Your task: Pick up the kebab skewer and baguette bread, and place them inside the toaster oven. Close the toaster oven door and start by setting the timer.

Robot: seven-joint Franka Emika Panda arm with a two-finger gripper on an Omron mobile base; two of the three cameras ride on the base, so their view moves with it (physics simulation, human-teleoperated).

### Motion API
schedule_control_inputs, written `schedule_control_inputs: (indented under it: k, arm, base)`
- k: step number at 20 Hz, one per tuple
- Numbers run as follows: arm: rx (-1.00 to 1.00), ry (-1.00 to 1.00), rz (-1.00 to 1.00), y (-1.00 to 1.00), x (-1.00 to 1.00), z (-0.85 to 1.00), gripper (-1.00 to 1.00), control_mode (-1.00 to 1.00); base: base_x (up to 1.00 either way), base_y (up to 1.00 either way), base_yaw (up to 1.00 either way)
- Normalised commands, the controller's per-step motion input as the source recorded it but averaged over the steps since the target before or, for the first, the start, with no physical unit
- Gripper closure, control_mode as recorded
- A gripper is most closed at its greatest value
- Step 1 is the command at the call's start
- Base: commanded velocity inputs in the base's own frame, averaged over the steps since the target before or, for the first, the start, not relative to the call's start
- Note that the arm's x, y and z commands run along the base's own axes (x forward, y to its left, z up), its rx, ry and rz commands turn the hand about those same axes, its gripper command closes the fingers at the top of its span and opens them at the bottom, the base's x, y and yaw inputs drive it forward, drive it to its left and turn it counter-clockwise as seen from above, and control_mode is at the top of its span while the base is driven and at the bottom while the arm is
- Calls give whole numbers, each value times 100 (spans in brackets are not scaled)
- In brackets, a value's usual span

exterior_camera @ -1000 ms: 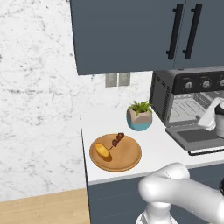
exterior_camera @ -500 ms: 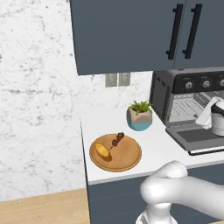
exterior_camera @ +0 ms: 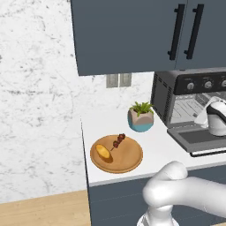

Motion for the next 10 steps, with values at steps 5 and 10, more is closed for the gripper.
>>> schedule_control_inputs:
  k: [5, 10]
  arm:
    - [0, 0, 0, -5, 20, -7, -100, -100]
    - [0, 0, 0, -16, 14, 0, -100, -100]
  base:
    - [0, 0, 0]
    - [0, 0, 0]
